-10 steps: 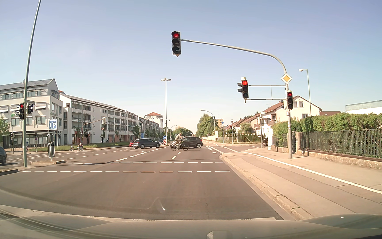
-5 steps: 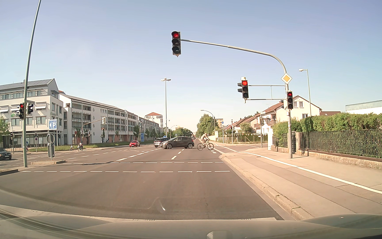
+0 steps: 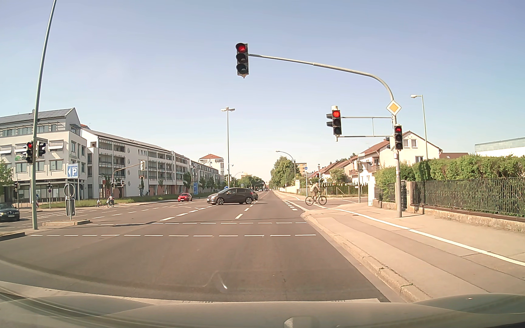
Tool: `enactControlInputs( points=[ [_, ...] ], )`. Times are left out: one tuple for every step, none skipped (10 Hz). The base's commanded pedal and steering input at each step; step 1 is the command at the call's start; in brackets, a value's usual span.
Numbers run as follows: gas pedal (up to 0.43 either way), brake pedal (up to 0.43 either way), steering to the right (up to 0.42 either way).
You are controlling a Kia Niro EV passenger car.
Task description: Follow the waypoints while adhering to traffic rules and regulations
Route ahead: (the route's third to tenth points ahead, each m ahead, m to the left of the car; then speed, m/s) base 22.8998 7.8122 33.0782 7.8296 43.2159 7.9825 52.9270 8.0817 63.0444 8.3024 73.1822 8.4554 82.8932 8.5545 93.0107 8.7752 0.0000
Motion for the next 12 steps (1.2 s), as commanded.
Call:
enactControlInputs(
  points=[
    [0.0, 0.293, 0.006],
    [0.0, 0.293, 0.007],
    [0.0, 0.293, 0.006],
    [0.0, 0.293, 0.006],
    [0.0, 0.293, 0.007],
    [0.0, 0.287, 0.006],
    [0.0, 0.293, 0.007],
    [0.0, 0.293, 0.006],
    [0.0, 0.293, 0.006],
    [0.0, 0.293, 0.007],
    [0.0, 0.293, 0.007],
    [0.0, 0.293, 0.007]
  ],
)
